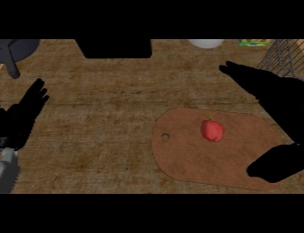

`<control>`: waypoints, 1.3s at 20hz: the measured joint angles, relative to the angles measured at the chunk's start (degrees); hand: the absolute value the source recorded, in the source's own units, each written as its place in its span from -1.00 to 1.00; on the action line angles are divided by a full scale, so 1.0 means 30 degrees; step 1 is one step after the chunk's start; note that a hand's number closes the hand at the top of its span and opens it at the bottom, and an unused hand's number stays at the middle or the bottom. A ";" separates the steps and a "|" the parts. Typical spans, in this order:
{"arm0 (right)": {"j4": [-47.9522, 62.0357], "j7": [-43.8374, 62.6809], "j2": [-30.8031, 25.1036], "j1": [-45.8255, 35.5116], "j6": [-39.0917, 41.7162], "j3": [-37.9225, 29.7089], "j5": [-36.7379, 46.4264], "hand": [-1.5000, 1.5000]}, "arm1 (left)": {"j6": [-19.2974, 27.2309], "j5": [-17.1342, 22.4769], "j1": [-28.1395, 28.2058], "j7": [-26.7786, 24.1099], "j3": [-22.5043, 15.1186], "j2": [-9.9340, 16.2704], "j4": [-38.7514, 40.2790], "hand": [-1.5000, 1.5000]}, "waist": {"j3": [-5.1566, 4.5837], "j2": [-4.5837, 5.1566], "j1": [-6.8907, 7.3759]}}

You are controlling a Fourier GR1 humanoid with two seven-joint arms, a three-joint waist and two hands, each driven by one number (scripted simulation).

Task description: Pick the bell pepper from the cutting board and place it in the basket

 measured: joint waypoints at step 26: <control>0.9248 -1.0130 0.3768 0.4269 -0.6045 0.1394 1.0662 -1.00 | -0.0786 -0.1923 -0.0632 0.0240 0.1136 -0.1707 0.0509 0.00 | 0.0000 0.0062 0.0199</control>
